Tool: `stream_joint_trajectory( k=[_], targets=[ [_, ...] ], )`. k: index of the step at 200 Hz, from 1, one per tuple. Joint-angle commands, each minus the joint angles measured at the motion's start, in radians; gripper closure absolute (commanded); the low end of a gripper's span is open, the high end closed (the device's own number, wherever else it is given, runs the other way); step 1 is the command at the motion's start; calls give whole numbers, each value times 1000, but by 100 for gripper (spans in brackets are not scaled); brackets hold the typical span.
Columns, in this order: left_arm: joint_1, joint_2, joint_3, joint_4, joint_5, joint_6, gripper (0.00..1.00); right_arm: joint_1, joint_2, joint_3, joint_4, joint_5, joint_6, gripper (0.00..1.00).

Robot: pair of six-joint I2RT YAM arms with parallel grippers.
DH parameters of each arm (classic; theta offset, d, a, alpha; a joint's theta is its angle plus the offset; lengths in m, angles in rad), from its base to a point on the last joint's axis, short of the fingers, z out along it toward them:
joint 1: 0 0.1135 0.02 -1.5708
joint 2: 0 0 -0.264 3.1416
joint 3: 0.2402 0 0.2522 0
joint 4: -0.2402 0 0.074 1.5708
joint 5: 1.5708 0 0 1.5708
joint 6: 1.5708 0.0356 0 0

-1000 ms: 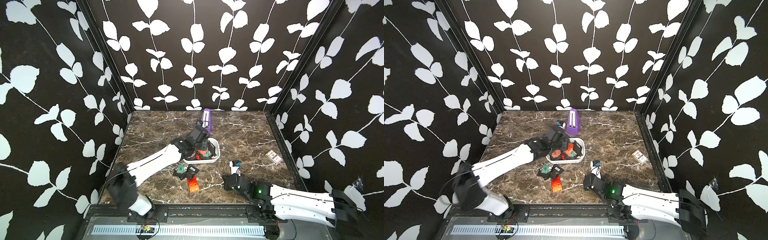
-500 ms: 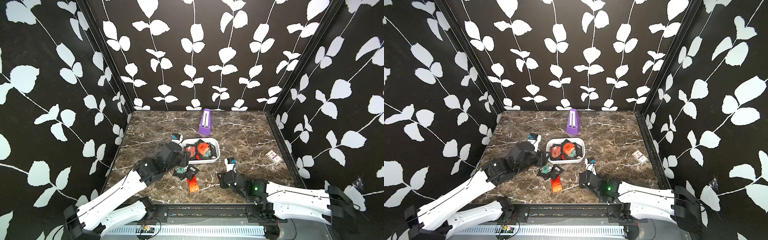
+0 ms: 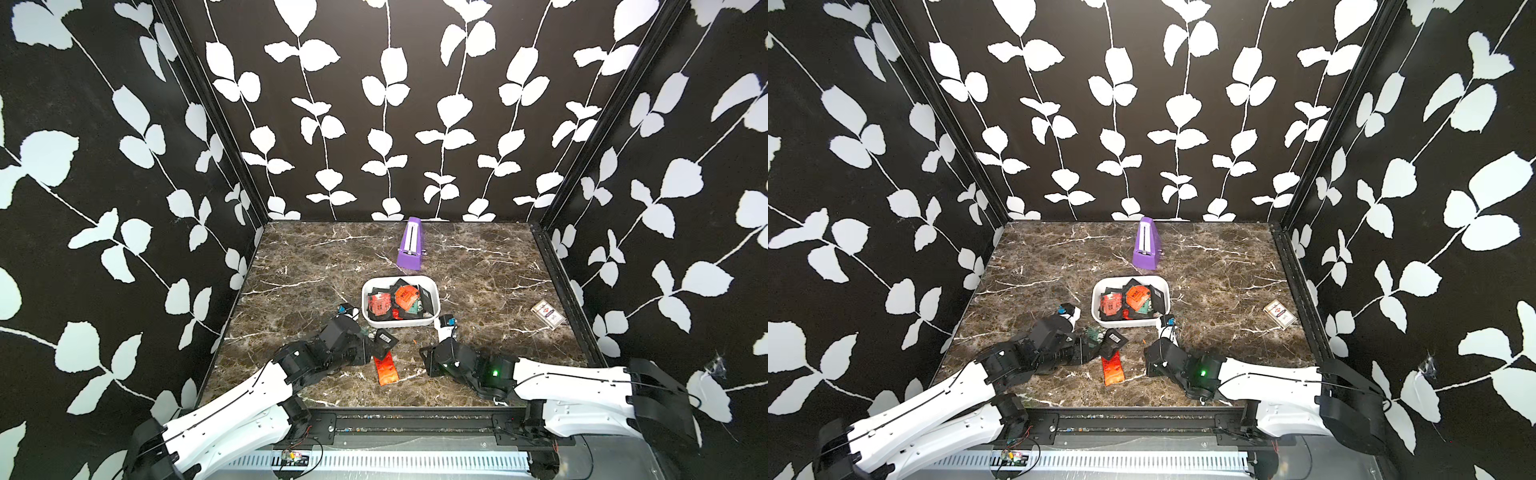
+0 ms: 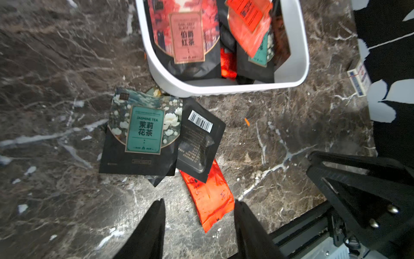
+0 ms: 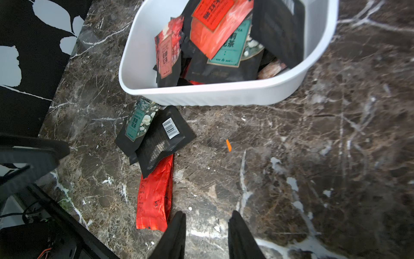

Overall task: Put the tea bags into the storage box
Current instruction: Pick up the tea bag from the center of the board.

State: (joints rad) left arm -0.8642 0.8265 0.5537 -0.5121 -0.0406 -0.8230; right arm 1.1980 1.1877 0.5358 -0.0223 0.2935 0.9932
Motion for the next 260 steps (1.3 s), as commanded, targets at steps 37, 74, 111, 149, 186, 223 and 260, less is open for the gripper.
stream_joint_trajectory(
  k=[37, 74, 111, 149, 186, 223, 260],
  targets=[
    [-19, 103, -55, 135, 13, -44, 53, 25, 91, 26, 124, -42, 24, 65],
    [-41, 162, -68, 163, -1, -57, 53, 37, 181, 58, 168, -80, 19, 62],
    [-61, 208, -92, 220, 4, -76, 55, 46, 245, 82, 214, -106, 21, 61],
    [-87, 257, -83, 228, -3, -83, 57, 54, 301, 102, 257, -135, 27, 60],
    [-103, 294, -103, 238, -14, -110, 59, 66, 354, 134, 278, -164, 27, 60],
    [-119, 348, -117, 288, 2, -132, 64, 71, 372, 137, 277, -169, 36, 61],
    [-127, 386, -116, 294, -7, -133, 68, 72, 396, 135, 274, -153, 69, 64]
  ],
)
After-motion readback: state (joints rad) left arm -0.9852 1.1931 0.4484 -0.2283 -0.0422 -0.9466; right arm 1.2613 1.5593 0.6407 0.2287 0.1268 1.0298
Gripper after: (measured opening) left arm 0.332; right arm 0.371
